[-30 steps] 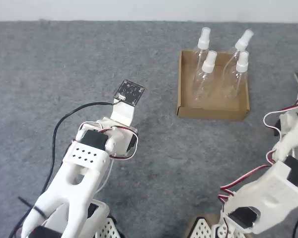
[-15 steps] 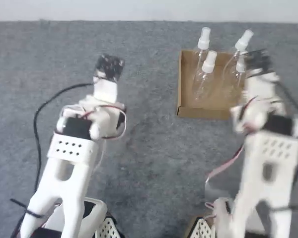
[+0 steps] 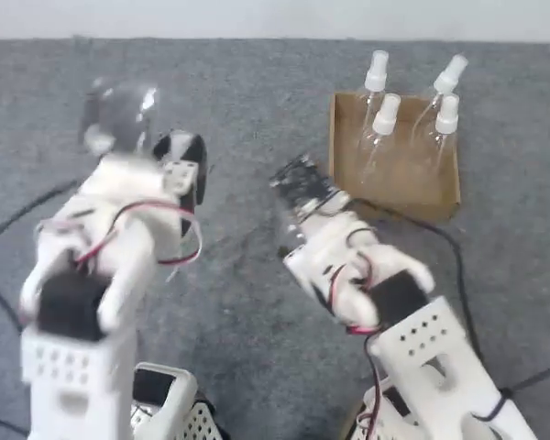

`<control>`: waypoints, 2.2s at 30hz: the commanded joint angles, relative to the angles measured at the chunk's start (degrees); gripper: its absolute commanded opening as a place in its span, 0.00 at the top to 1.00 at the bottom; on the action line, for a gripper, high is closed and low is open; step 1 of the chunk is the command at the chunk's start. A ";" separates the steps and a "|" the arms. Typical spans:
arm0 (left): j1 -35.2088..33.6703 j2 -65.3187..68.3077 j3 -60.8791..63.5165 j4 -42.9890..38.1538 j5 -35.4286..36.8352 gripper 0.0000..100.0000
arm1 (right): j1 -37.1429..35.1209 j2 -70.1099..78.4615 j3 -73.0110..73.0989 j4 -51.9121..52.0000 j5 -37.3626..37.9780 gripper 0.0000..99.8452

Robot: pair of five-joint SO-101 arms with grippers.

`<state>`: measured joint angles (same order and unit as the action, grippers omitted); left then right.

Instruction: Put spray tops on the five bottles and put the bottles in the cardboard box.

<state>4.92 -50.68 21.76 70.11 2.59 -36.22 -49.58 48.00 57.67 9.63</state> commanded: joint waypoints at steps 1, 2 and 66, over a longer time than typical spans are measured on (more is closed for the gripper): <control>-0.26 -7.82 -3.30 -2.37 4.75 0.97 | -3.82 -2.33 3.08 -5.93 -0.53 0.99; -0.35 -8.70 -3.30 -3.78 5.71 0.97 | -4.62 -2.42 3.96 -7.34 -0.53 0.99; -5.01 -10.90 6.37 -16.44 21.71 0.97 | -15.87 -2.42 16.62 -33.19 -1.14 0.99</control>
<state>-0.35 -60.70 28.35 55.43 23.87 -52.13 -49.67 64.97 25.23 9.01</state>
